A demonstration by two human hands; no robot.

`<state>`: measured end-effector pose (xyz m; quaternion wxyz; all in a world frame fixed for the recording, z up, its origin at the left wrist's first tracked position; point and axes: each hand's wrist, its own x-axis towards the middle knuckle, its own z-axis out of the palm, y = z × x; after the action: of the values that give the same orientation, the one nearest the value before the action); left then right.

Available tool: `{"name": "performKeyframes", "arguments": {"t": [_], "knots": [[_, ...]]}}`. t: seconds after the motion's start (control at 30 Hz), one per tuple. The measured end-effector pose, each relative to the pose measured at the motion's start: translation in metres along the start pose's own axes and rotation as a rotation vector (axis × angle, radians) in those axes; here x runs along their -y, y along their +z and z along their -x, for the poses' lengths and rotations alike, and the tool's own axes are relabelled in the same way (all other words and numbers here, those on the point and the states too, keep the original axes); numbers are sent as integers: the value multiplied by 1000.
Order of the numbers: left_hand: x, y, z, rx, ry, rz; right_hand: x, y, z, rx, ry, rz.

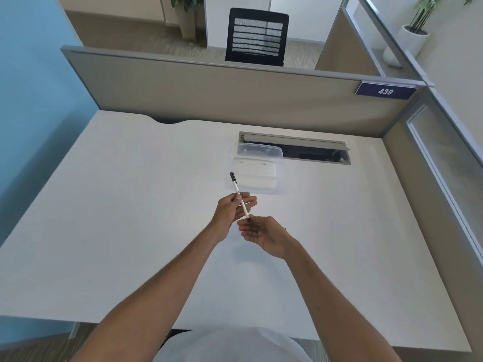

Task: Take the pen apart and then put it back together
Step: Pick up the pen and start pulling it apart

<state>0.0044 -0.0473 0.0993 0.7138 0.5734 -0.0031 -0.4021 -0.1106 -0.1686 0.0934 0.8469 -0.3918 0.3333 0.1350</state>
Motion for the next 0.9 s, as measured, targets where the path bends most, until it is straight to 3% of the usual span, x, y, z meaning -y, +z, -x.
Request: {"name": "performKeyframes", "arguments": {"t": [0.23, 0.47, 0.7, 0.9], "knots": [[-13, -2, 6, 144, -70, 55, -9, 18, 9, -40, -80, -161], [-22, 3, 10, 198, -94, 62, -5, 16, 19, 140, -55, -197], [-18, 16, 10, 124, -93, 175, 10, 0, 21, 83, -119, 54], [-6, 26, 9, -39, -150, 214, 9, -6, 23, -92, -269, 423]]}}
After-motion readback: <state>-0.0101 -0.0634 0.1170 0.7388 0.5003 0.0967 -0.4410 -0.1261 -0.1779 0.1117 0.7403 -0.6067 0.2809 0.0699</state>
